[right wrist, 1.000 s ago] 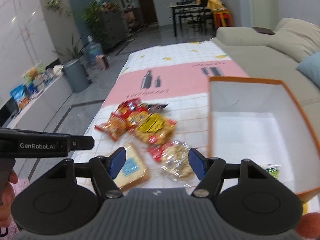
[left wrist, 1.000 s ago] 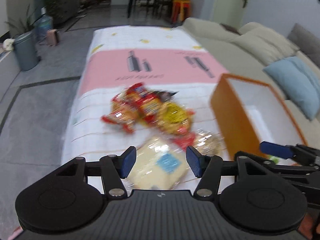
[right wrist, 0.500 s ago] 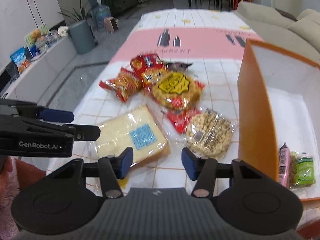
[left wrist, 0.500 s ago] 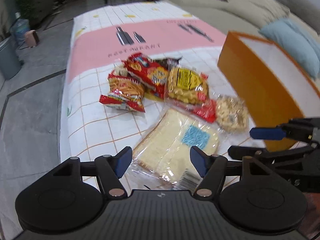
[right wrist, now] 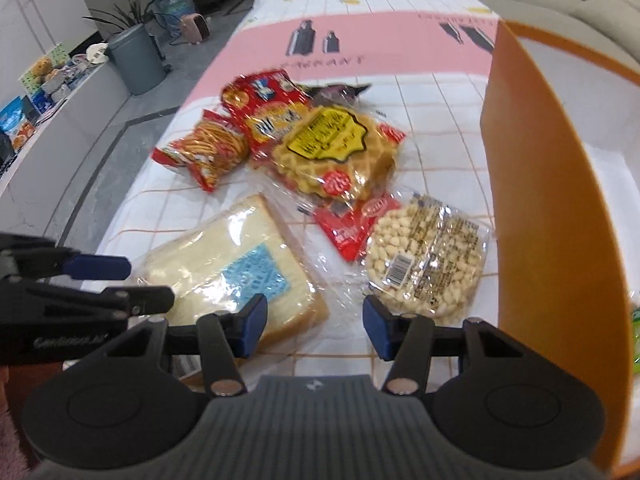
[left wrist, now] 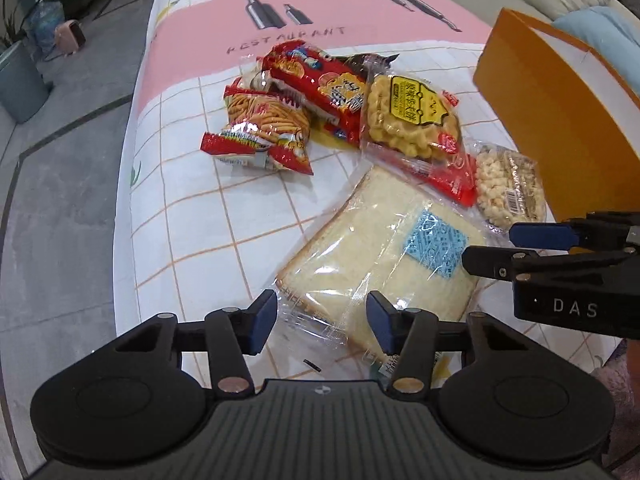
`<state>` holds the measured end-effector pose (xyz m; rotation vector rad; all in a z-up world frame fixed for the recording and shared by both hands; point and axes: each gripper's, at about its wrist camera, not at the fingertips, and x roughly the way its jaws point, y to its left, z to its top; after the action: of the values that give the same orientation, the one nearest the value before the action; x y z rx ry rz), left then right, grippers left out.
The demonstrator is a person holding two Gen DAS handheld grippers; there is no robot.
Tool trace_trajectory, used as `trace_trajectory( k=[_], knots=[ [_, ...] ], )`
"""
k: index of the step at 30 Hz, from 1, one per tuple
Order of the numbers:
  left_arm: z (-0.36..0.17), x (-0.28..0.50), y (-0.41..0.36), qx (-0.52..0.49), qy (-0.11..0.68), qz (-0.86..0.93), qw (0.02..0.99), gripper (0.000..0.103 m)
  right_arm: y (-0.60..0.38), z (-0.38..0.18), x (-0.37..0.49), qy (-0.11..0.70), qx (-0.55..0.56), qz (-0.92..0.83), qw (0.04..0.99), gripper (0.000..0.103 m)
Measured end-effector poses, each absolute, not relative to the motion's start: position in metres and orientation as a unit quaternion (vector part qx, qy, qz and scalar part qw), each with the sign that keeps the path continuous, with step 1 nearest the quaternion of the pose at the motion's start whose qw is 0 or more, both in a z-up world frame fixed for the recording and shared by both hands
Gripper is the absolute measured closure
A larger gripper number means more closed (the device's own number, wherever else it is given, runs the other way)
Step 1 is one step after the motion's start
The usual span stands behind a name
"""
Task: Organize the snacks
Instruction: 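Move the right tool back to the snacks and grasp the sliced bread bag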
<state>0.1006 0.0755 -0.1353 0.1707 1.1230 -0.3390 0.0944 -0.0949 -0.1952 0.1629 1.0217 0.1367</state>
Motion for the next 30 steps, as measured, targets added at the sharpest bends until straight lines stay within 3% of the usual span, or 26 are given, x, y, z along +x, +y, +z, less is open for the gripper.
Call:
trace_trajectory(
  k=[4,9,11,16,22,24,30],
  knots=[
    [-0.137,0.103,0.077,0.069,0.537,-0.152,0.827,0.042,-0.101,-0.202,0.098,0.494,0.106,0.068,0.86,0.041],
    [-0.14,0.105,0.08,0.059,0.541,-0.153,0.825,0.042,-0.106,-0.213,0.1,0.5,0.149,0.083,0.849,0.024],
    [-0.14,0.105,0.08,0.058,0.541,-0.152,0.825,0.042,-0.104,-0.214,0.099,0.489,0.154,0.084,0.854,0.024],
    [-0.14,0.104,0.079,0.057,0.542,-0.148,0.825,0.042,-0.096,-0.215,0.097,0.479,0.138,0.086,0.863,0.034],
    [-0.139,0.104,0.076,0.055,0.545,-0.144,0.824,0.042,-0.108,-0.214,0.097,0.479,0.184,0.092,0.853,0.066],
    [-0.138,0.102,0.076,0.052,0.548,-0.139,0.823,0.042,-0.107,-0.209,0.095,0.475,0.176,0.092,0.857,0.081],
    [-0.133,0.086,0.07,0.046,0.552,-0.147,0.819,0.042,-0.11,-0.196,0.084,0.47,0.172,0.092,0.861,0.091]
  ],
)
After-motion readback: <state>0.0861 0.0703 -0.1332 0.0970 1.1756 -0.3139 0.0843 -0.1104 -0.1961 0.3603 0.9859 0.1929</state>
